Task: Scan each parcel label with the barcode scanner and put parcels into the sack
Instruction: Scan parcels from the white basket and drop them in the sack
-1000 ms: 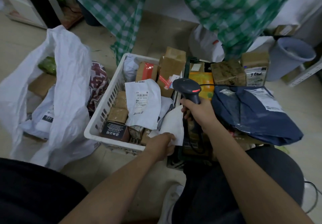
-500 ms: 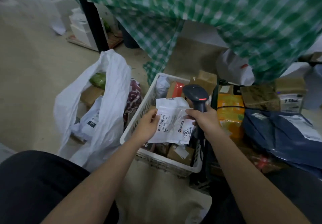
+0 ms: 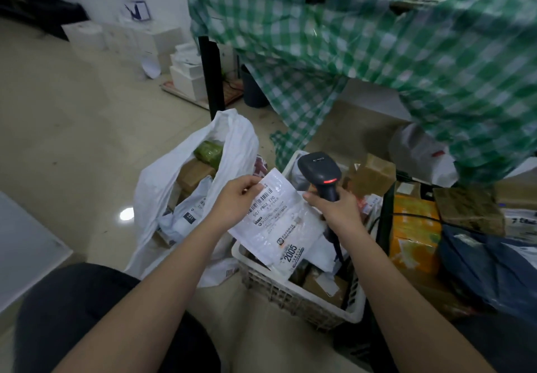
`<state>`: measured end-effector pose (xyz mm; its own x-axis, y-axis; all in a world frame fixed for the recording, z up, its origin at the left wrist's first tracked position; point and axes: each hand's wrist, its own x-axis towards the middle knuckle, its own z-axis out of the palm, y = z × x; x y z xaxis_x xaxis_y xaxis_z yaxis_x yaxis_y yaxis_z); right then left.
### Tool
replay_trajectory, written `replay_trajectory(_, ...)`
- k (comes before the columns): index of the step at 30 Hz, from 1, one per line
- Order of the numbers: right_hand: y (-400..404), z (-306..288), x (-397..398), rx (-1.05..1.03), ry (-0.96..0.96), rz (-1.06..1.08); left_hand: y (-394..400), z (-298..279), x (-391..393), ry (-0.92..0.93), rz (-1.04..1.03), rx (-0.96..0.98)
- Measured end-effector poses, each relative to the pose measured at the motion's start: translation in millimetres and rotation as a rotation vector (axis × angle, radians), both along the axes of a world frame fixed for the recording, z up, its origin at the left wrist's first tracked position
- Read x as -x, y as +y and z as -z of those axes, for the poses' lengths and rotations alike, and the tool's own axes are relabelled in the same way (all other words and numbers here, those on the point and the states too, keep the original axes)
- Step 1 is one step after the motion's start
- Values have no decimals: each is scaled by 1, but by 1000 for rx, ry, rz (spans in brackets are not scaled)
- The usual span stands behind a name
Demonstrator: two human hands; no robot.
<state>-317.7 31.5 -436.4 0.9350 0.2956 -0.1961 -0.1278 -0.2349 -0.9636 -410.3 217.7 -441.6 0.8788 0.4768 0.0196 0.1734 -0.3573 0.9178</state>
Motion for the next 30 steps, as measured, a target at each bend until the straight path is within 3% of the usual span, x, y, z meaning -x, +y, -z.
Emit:
replay_trajectory(4,9,-3,8,35,40,-143,11,-4,4,-33,-1,25)
replay_trajectory(10,19,-9,16,-51,53,-168,15,-12,12,-16,118,-41)
replay_trajectory(16,27,-11,10,-34,-11,-111,29,-4,14,-94,-230,-157)
replay_trajectory(21,27,-13,0,-74,56,-50,29,2,25,-47,-332,234)
replay_trajectory(30,21,-18,-11,-28,-22,7,29,-8,14,-84,-308,298)
